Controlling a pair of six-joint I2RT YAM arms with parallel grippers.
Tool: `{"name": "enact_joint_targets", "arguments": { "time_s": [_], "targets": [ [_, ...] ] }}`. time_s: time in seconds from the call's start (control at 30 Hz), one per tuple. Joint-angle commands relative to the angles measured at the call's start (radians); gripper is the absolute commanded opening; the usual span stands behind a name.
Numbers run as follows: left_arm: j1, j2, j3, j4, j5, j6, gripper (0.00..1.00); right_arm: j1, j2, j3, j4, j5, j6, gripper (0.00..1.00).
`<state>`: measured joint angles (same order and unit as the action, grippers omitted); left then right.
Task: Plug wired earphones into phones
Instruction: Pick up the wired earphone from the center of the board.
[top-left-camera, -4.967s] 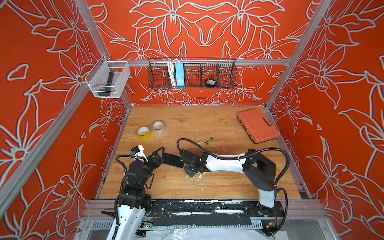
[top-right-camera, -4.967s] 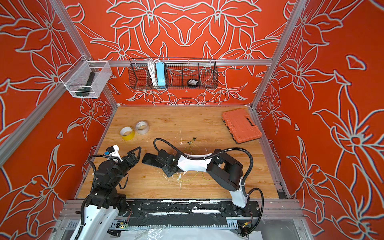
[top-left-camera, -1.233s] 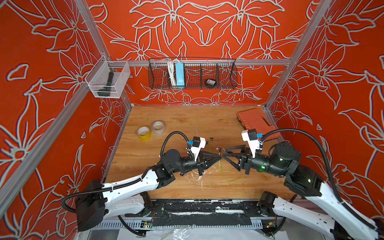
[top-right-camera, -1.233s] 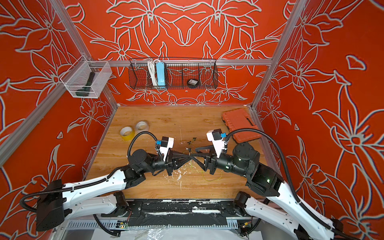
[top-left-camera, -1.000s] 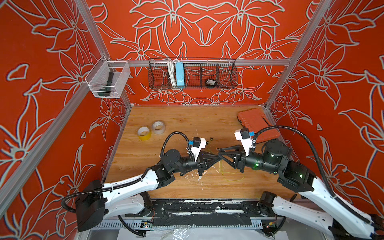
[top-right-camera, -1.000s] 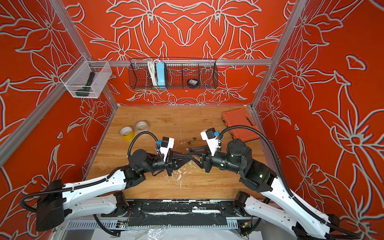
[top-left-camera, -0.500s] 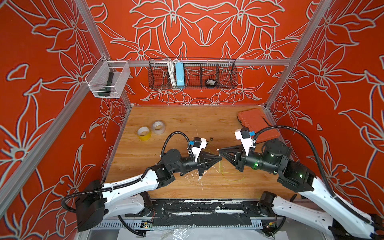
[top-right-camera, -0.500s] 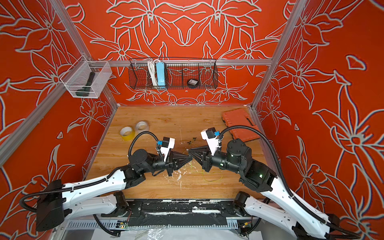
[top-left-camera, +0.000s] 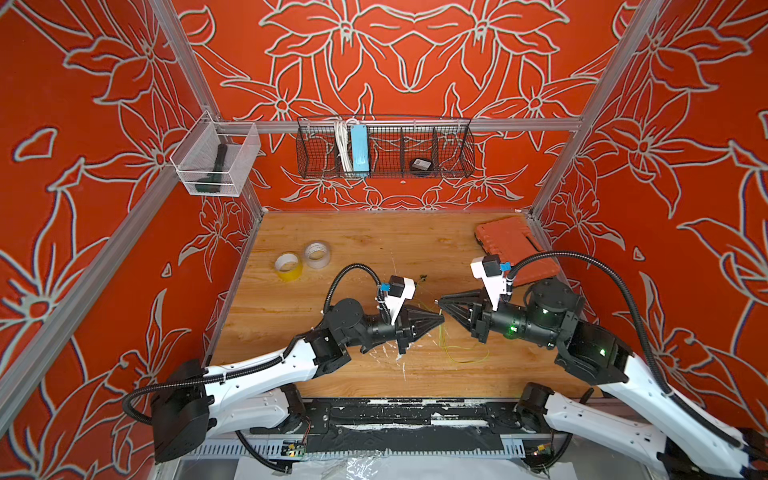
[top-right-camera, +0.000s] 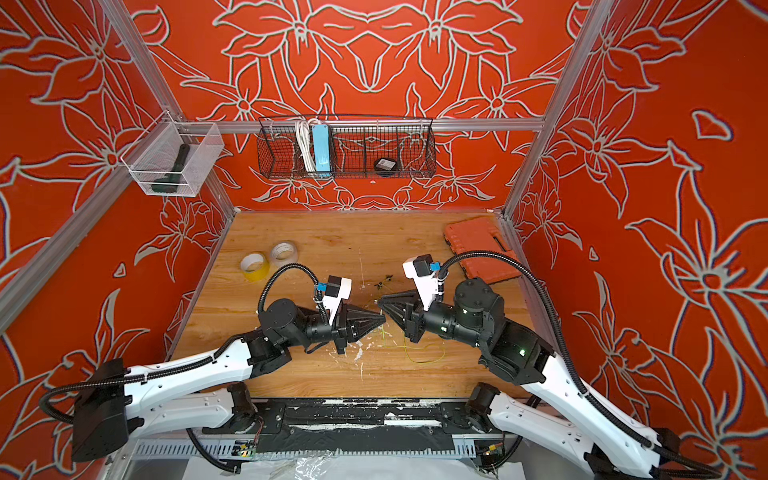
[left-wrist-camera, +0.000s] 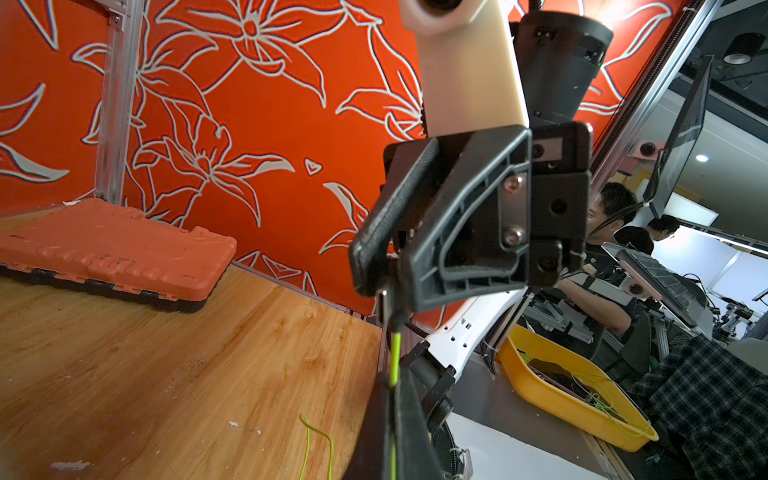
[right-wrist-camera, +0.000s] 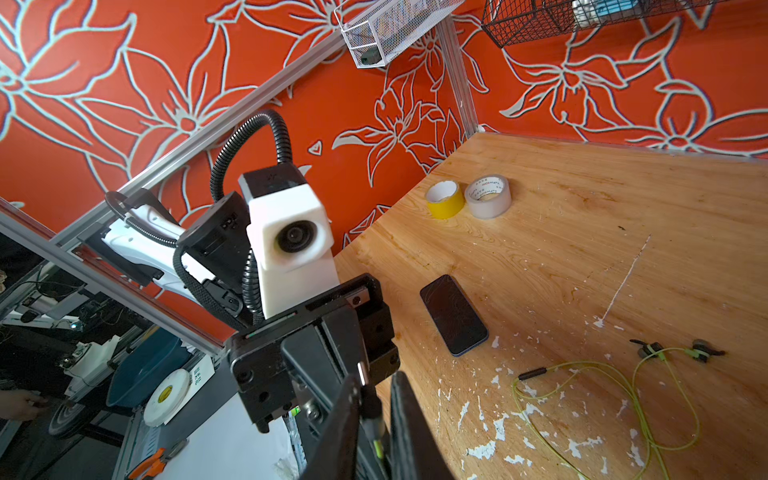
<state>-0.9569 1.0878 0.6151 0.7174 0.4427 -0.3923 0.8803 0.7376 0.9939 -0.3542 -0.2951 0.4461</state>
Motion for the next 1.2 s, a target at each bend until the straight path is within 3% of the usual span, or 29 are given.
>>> {"name": "enact_joint_targets", "arguments": {
  "time_s": [0.0, 0.37, 0.5, 0.6, 0.7, 0.8, 0.87, 0.97, 1.07, 1.17],
  "targets": [
    [-0.008, 0.006, 0.029, 0.008, 0.005, 0.006, 0.00, 0.000, -0.003, -0.004, 0.014, 0.003, -0.019, 0.18],
    [-0.008, 0.006, 0.027, 0.016, 0.004, -0.001, 0.00, 0.000, -0.005, -0.015, 0.025, -0.010, -0.019, 0.13],
    [-0.008, 0.008, 0.032, 0.004, -0.002, 0.001, 0.00, 0.001, -0.007, -0.010, 0.019, -0.007, -0.020, 0.05],
    [-0.008, -0.006, 0.053, -0.076, -0.047, 0.031, 0.17, 0.001, -0.017, -0.010, 0.006, 0.024, -0.022, 0.02],
    [-0.008, -0.036, 0.088, -0.198, -0.131, 0.046, 0.52, 0.000, -0.029, -0.011, -0.026, 0.107, -0.032, 0.02],
    [-0.008, -0.073, 0.135, -0.375, -0.324, -0.015, 0.62, 0.000, -0.042, -0.023, -0.063, 0.241, -0.032, 0.01],
    [-0.008, -0.091, 0.164, -0.543, -0.546, -0.152, 0.67, 0.000, -0.038, -0.026, -0.100, 0.331, -0.025, 0.00],
    [-0.005, -0.140, 0.191, -0.771, -0.746, -0.300, 0.70, -0.001, -0.022, -0.037, -0.144, 0.403, -0.019, 0.00],
    [0.004, -0.149, 0.200, -0.950, -0.842, -0.470, 0.82, -0.001, -0.013, -0.071, -0.150, 0.403, -0.007, 0.00],
    [0.037, -0.115, 0.195, -1.085, -0.858, -0.597, 0.82, -0.001, -0.002, -0.120, -0.120, 0.351, 0.019, 0.00]
  ]
}}
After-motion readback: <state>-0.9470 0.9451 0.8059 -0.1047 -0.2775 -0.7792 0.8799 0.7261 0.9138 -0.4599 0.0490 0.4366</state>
